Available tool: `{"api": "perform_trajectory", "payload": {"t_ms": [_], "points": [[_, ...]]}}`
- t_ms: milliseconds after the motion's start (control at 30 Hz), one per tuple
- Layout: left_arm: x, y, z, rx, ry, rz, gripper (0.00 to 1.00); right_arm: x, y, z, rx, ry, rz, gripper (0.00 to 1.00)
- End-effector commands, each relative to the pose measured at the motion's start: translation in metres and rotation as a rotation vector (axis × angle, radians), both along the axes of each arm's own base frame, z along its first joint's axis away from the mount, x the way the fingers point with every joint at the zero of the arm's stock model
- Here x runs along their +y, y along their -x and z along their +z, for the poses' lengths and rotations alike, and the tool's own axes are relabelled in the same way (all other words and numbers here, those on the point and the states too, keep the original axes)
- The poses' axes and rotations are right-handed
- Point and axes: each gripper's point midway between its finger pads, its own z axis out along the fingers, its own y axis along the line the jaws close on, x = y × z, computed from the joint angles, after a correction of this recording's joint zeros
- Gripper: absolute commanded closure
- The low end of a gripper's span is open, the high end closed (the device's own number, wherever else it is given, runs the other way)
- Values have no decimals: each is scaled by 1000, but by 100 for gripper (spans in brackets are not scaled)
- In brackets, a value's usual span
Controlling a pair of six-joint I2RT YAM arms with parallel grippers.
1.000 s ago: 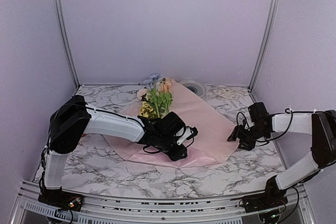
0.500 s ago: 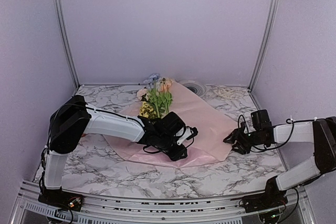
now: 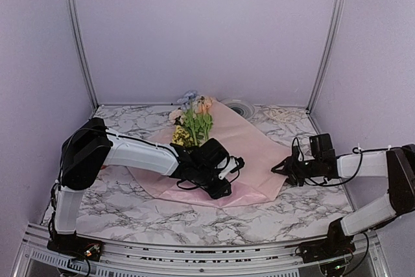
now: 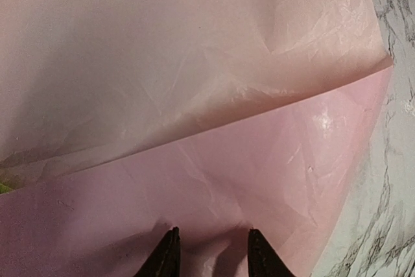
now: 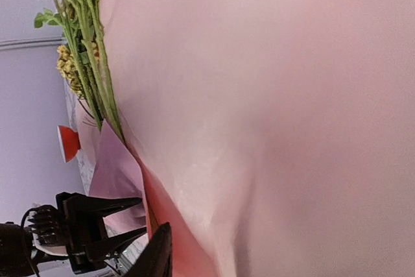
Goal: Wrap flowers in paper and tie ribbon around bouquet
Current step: Pick up the one-fourth-folded wrapping paper from the center of the board.
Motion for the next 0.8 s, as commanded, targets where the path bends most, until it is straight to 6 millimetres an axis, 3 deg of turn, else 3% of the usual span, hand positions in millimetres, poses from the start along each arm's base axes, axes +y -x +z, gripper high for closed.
{"api": "perform_trajectory", "payload": {"t_ms": [0,100,233,500,767], "points": [[16,6,-32,30,-99,0,64,11,-16,27,-93,32,52,75],[19,5,-36,38,-106,11,65,14,-19,34,-111,67,70,92],[22,3,-41,52,-101,19,65,31,-23,53,-152,74,125,100],[26,-1,-49,94,-64,43,65,67,-31,112,-260,20,200,100],[29,-5,-50,122,-10,72,65,111,-28,133,-299,-57,277,100]]}}
